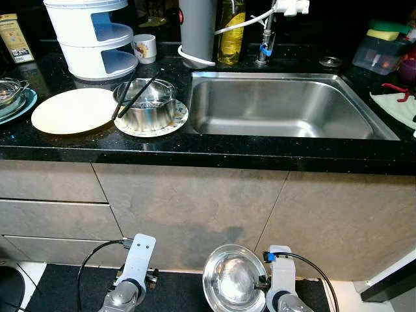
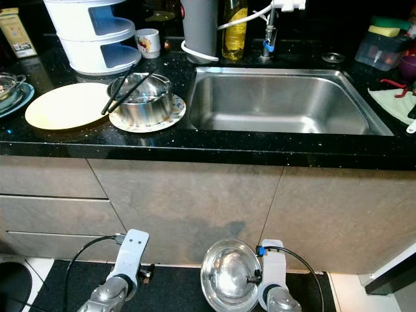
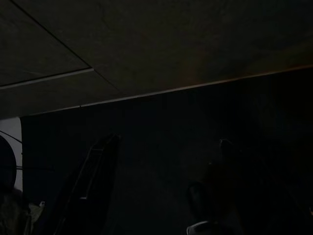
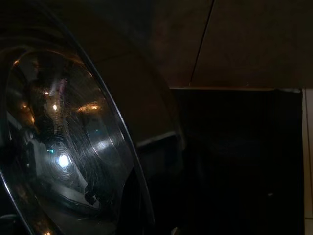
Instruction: Kitchen organization
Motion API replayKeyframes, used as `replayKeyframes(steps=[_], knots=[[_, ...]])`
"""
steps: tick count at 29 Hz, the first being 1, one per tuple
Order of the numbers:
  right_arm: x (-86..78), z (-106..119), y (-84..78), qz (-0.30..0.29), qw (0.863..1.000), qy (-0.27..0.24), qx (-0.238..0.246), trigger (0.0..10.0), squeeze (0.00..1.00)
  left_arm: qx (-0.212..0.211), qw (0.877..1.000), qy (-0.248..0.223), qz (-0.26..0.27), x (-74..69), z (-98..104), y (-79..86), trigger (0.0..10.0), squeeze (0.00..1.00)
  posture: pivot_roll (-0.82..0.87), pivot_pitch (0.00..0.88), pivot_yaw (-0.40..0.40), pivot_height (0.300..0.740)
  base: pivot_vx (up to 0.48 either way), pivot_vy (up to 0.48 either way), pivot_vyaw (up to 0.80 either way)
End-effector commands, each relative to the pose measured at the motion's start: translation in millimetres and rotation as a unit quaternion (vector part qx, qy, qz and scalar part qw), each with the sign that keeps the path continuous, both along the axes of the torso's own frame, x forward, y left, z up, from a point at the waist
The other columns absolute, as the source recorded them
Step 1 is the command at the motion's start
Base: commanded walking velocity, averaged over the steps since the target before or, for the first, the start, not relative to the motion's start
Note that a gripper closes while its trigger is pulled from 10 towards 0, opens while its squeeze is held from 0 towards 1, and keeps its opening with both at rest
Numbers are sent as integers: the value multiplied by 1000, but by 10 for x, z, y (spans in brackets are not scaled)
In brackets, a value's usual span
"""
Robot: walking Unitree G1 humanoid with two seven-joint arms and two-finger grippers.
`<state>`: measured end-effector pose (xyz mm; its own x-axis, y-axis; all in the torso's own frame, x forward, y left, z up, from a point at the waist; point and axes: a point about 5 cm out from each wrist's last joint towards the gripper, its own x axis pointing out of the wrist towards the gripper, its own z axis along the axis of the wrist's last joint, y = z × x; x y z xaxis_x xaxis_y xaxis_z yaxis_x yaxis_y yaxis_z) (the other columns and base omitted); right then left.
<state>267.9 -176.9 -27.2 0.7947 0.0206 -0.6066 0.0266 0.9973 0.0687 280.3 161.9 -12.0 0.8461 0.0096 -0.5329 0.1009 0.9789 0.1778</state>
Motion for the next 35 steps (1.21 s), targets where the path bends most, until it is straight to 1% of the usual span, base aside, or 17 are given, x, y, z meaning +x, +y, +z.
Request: replayKeyframes(steps=[1, 8, 15, 23, 25, 26, 28, 30, 31, 35], knots=[[-36, -36, -6, 1, 1000, 13, 1, 10000, 0, -1, 1000, 13, 7, -54, -57, 33, 10000, 0, -100, 149, -6, 740, 0, 0, 0], [-26, -26, -35, -8, 1000, 10, 0, 10000, 0, 0, 1000, 16, 9, -63, -70, 45, 10000, 0, -100, 149, -6, 740, 0, 0, -680], [-60, -54, -47, -6, 1000, 18, -3, 10000, 0, 1, 1000, 18, 7, -62, -74, 44, 10000, 0, -100, 149, -6, 740, 0, 0, 0], [-50, -45, -33, 1, 1000, 12, 2, 10000, 0, 0, 1000, 16, 10, -72, -81, 49, 10000, 0, -100, 156, 2, 740, 0, 0, 0], [-54, -46, -19, 21, 1000, 12, -6, 10000, 0, 0, 1000, 15, 10, -73, -82, 47, 10000, 0, -100, 156, 2, 740, 0, 0, 0], [-64, -54, 2, 38, 999, 13, -8, 10000, 0, 0, 1000, 15, 7, -75, -84, 39, 10000, 0, -100, 156, 2, 740, 0, 0, 800], [-71, -59, 19, 48, 999, 14, -8, 10000, 0, 1, 1000, 16, 3, -79, -88, 28, 10000, 0, -100, 156, 2, 740, 0, 0, 800], [-81, -68, 8, 39, 999, 16, -9, 10000, 0, 1, 1000, 16, 2, -79, -88, 24, 10000, 0, -100, 156, 2, 740, 0, 0, 800], [-95, -78, -26, 8, 1000, 18, 8, 10000, 0, 1, 1000, 16, 2, -80, -89, 25, 10000, 0, -100, 156, 2, 740, 0, 0, 0], [-107, -85, -29, 13, 1000, 18, 8, 10000, 0, 1, 1000, 17, 3, -81, -91, 27, 10000, 0, -100, 156, 2, 740, 0, 0, 0]])
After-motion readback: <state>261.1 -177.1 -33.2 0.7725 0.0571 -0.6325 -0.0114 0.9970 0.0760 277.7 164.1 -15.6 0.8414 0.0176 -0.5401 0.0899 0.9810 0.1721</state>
